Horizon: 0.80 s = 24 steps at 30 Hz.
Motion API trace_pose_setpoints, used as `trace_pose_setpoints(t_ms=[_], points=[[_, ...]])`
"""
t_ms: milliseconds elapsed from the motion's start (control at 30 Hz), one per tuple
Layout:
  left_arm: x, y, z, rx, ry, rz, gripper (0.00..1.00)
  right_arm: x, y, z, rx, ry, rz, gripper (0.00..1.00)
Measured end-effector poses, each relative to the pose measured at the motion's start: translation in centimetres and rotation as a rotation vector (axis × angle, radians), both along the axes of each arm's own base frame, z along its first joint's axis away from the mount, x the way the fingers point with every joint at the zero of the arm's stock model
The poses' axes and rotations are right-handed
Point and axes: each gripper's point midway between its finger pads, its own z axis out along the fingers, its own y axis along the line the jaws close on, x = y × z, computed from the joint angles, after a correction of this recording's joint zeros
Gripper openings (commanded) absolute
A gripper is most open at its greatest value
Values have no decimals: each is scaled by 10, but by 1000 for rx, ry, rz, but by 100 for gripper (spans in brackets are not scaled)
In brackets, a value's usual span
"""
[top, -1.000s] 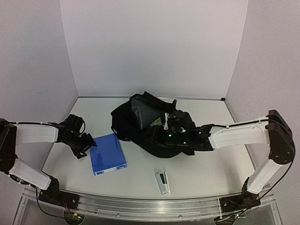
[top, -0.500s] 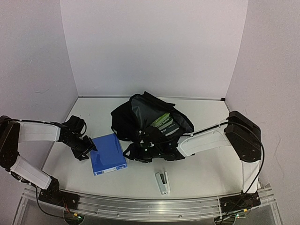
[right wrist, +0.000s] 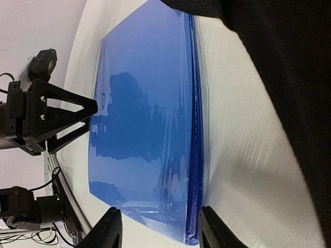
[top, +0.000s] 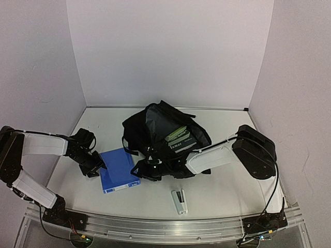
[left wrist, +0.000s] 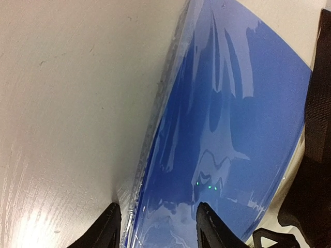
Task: Pack the student bag
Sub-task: Move the files at the center of the board, then pick up the files from the center of the board.
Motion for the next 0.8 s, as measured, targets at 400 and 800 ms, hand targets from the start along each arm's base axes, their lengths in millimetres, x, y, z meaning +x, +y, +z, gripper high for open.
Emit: trace_pose_setpoints(t_ms=[400,800], points=[[-2,-2,0,-15,9,-3,46,-3,6,-1,19,17,20,50],[-6,-4,-1,-27,32,-9,38,-6,15,-3,32,30,46,48]])
